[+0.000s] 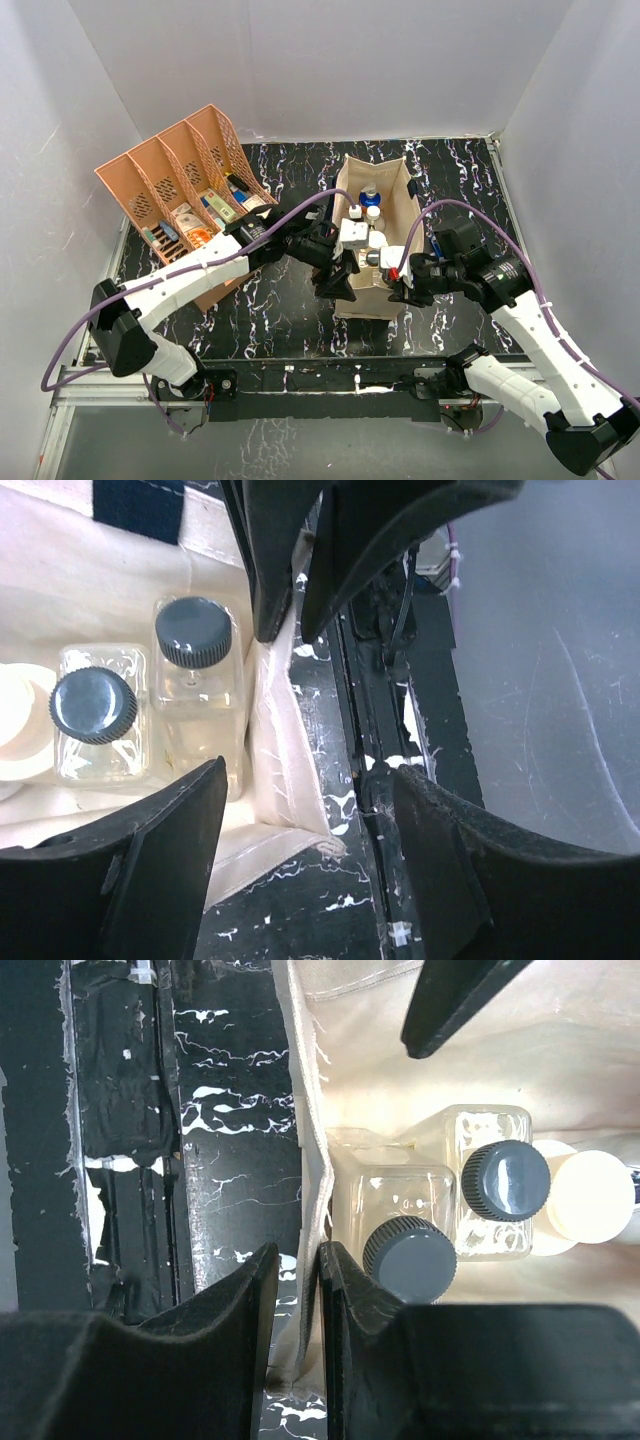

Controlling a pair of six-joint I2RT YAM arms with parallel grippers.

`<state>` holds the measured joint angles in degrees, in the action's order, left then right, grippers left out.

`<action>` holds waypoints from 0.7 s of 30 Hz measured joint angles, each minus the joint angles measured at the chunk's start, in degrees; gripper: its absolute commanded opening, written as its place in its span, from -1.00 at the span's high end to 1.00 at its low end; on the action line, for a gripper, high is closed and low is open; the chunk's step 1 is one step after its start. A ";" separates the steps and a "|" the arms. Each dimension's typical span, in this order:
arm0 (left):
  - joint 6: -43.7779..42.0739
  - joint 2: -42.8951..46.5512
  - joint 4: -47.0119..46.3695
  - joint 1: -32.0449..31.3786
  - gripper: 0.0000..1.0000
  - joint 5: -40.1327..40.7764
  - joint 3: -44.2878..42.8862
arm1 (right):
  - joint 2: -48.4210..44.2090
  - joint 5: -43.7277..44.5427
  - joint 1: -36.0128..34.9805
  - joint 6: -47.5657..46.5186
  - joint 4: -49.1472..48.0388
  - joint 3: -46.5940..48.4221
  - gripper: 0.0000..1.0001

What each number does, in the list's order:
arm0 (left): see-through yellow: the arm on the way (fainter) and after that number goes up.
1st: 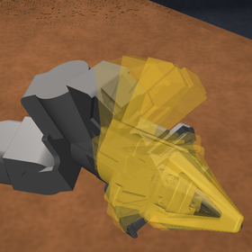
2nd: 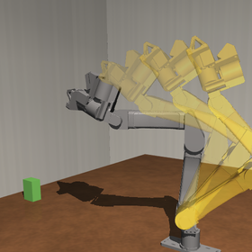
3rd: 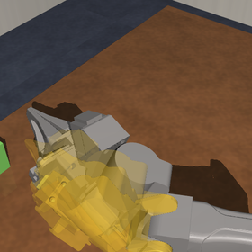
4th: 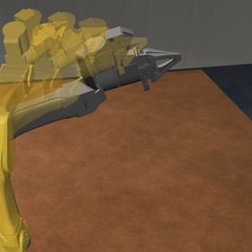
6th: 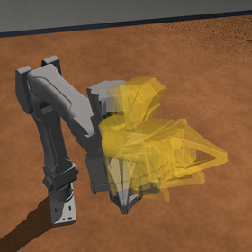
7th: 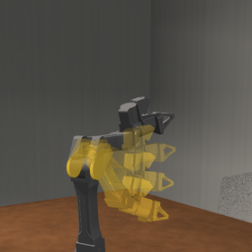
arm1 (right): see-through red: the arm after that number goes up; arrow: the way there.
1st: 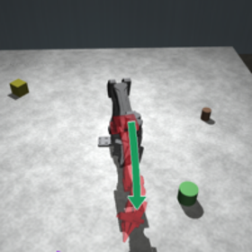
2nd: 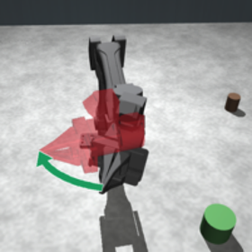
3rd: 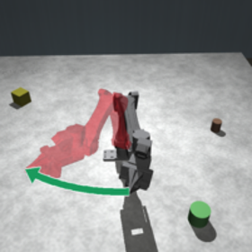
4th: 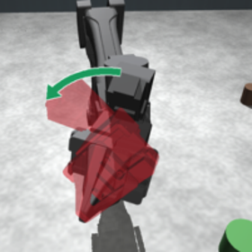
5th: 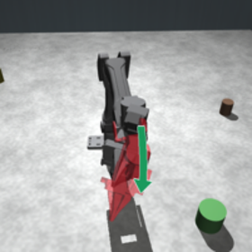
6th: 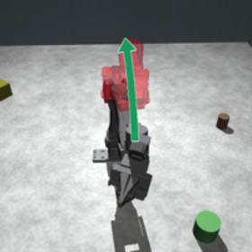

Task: Place the personal care products into the canvas bag
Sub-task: Place the care product in the canvas bag, then adjust the care product in the canvas bag.

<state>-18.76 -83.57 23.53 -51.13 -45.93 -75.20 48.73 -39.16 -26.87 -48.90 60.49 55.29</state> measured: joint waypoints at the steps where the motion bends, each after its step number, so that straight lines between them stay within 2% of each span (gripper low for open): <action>1: -0.55 0.02 0.74 0.00 -0.31 -0.04 0.00 | 0.00 0.04 0.00 0.37 -0.24 0.00 0.46; 8: -2.43 -0.04 2.25 0.00 -0.15 -0.46 0.22 | -1.42 0.68 0.00 6.12 -2.93 1.18 0.39; 14: -2.97 -1.40 1.73 0.00 0.13 -0.61 0.31 | -2.67 1.77 0.00 9.27 -4.13 4.09 0.35; 17: -3.30 -2.25 1.51 0.00 0.29 -0.76 0.31 | -3.41 3.50 0.00 12.20 -5.64 5.20 0.37; 21: -3.37 -2.69 1.07 -0.11 0.53 -1.31 0.31 | -3.56 6.78 0.00 16.79 -8.81 6.03 0.50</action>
<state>-22.13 -86.26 24.60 -51.24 -47.24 -74.89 45.17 -32.38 -26.87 -32.12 51.68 61.32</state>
